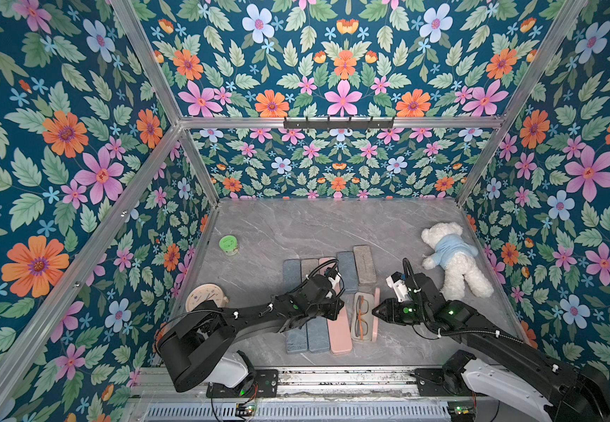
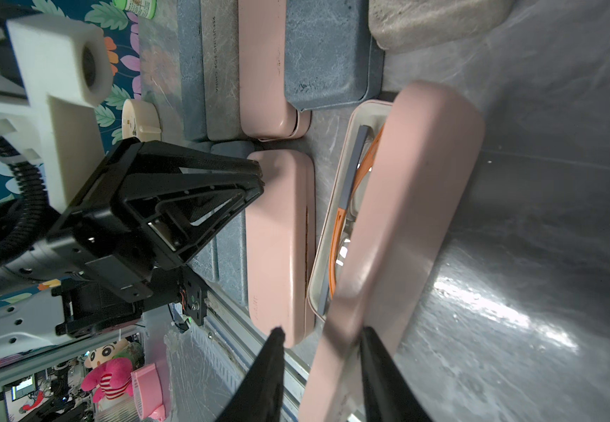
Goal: Close the glasses case
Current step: Close the glasses case at the center of the board.
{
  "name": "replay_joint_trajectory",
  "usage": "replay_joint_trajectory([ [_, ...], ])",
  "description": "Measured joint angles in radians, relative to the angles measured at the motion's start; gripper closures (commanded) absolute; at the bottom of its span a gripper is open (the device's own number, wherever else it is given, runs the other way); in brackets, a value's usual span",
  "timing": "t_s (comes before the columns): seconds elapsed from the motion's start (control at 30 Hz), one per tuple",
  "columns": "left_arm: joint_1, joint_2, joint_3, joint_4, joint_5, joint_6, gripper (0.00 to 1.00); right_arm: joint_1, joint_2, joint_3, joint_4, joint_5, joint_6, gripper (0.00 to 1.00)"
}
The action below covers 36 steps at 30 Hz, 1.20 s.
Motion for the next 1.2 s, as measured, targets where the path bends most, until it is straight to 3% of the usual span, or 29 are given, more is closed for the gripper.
replay_joint_trajectory([
  [1.2, 0.0, 0.024, -0.011, 0.026, 0.01, -0.001, 0.8, -0.017, 0.065, -0.013, 0.048, -0.023, 0.0, 0.68],
])
